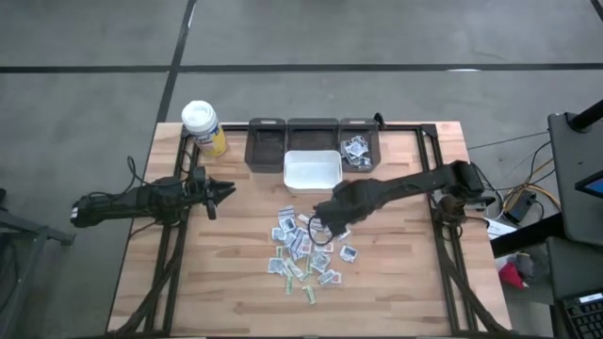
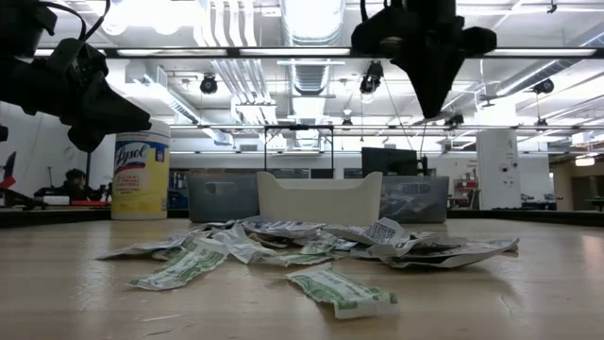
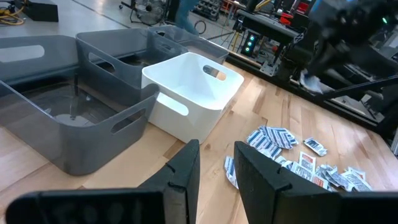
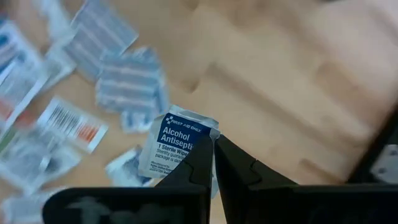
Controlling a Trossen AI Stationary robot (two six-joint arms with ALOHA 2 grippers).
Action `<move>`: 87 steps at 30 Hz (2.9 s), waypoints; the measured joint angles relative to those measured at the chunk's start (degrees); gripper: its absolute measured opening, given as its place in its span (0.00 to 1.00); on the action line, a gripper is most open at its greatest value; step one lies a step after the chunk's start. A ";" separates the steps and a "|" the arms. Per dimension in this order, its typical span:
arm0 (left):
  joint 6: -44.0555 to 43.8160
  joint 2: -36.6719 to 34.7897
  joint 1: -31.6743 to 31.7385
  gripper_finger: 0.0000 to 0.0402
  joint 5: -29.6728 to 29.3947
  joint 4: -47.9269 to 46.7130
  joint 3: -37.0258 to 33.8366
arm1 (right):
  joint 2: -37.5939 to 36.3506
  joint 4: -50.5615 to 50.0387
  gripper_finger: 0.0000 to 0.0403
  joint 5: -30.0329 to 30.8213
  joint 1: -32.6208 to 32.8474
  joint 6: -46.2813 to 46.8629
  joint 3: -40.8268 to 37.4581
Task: Pick & Place First Aid Supplies
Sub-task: Put the blue alcohol pad into the right black bin
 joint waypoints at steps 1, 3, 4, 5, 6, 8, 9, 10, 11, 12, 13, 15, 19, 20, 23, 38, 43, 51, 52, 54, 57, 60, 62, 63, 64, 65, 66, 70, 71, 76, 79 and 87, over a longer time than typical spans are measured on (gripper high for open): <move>0.00 0.00 -0.02 0.23 0.01 0.00 0.02 | 0.00 -1.11 0.03 1.27 -0.65 0.40 0.57; 0.00 0.00 -0.02 0.23 0.00 0.00 0.02 | 0.00 -3.18 0.03 3.40 -2.25 1.12 1.55; 0.00 -0.02 -0.02 0.23 0.01 0.00 0.02 | 0.00 -4.09 0.03 4.32 -3.16 1.26 2.01; 0.00 0.00 0.00 0.23 -0.01 0.00 0.02 | 0.00 -4.80 0.03 5.14 -4.19 1.25 2.39; 0.00 0.00 0.00 0.23 0.00 0.00 0.01 | 0.00 -5.35 0.03 5.78 -5.28 1.18 2.75; 0.00 0.00 0.00 0.23 0.01 0.00 0.02 | 0.00 -5.80 0.03 6.65 -7.74 0.64 3.19; 0.00 -0.02 0.00 0.23 0.01 0.00 0.02 | 0.00 -5.73 0.03 7.14 -8.97 0.23 3.33; 0.00 0.00 -0.02 0.23 -0.01 0.00 0.02 | 0.00 -5.78 0.03 7.37 -10.31 -0.39 3.43; 0.00 0.00 -0.01 0.23 0.00 0.00 0.01 | 0.00 -5.76 0.03 7.56 -11.74 -1.15 3.56; 0.00 0.00 -0.02 0.23 0.01 0.00 0.01 | 0.00 -5.73 0.03 7.69 -13.17 -1.83 3.66; 0.00 0.00 -0.02 0.23 0.01 0.00 0.00 | 0.00 -5.78 0.03 8.04 -14.61 -2.57 3.68; 0.00 0.00 0.00 0.23 0.01 0.00 0.01 | 0.00 -5.75 0.03 8.85 -17.56 -3.82 3.67; 0.00 -0.02 -0.02 0.23 0.01 0.00 0.02 | 0.00 -5.61 0.03 9.72 -23.80 -6.18 3.63; 0.00 0.00 -0.02 0.23 -0.01 0.00 0.02 | 0.00 -5.23 0.03 9.93 -25.44 -6.97 3.59; 0.00 -0.01 0.00 0.23 0.01 0.00 0.01 | 0.02 -3.36 0.03 10.16 -30.07 -9.68 3.46; 0.00 0.00 0.00 0.23 -0.01 0.00 0.02 | 0.12 16.04 0.03 5.94 -42.84 -21.72 -3.80; 0.00 0.00 0.00 0.23 0.01 0.00 0.02 | 0.35 19.75 0.03 3.71 -44.08 -21.80 -7.83; 0.00 -0.02 0.00 0.23 0.01 0.00 0.02 | 0.37 25.57 0.03 1.27 -44.38 -24.51 -12.50; 0.00 0.00 0.00 0.23 0.01 0.00 0.00 | 0.36 25.74 0.03 1.21 -44.38 -24.47 -12.68; 0.00 -0.01 -0.01 0.23 -0.01 0.00 0.01 | 0.37 25.84 0.03 1.22 -44.42 -24.48 -12.77; 0.00 -0.01 -0.01 0.23 0.01 0.00 0.01 | 0.36 26.27 0.03 1.22 -44.47 -24.71 -12.77; 0.00 0.00 0.00 0.23 0.01 0.02 0.02 | 0.37 26.56 0.03 1.22 -44.48 -25.94 -12.77; 0.00 0.00 -0.02 0.23 0.01 0.00 0.00 | 0.35 26.81 0.05 1.22 -44.62 -27.46 -12.75; 0.00 0.00 0.00 0.23 0.01 0.00 0.02 | 0.36 26.81 0.06 1.22 -44.62 -27.61 -12.74; 0.00 -0.01 -0.01 0.23 0.01 0.00 0.02 | 0.37 26.81 0.08 1.22 -44.62 -27.70 -12.74; 0.00 0.00 0.00 0.23 -0.01 0.00 0.02 | 0.35 26.84 0.10 1.22 -44.62 -27.73 -12.72; 0.00 0.00 -0.02 0.23 0.00 0.00 0.01 | 0.32 26.84 0.12 1.22 -44.62 -27.73 -12.70; 0.00 -0.02 0.00 0.23 0.01 0.00 0.02 | 0.18 26.08 0.23 1.18 -44.62 -27.73 -12.32; 0.00 0.00 -0.01 0.23 0.00 0.00 0.01 | 0.15 25.01 0.26 1.05 -44.62 -27.73 -11.75; 0.00 0.00 -0.01 0.23 0.01 0.00 0.02 | -0.13 17.48 0.38 -1.28 -43.48 -27.51 -8.01; 0.00 -0.02 0.00 0.23 -0.01 0.00 0.00 | -0.36 13.18 0.41 -3.78 -41.63 -27.48 -6.28; 0.00 0.00 -0.02 0.23 0.01 0.00 0.02 | -0.37 6.65 0.38 -10.42 -33.40 -27.22 -6.05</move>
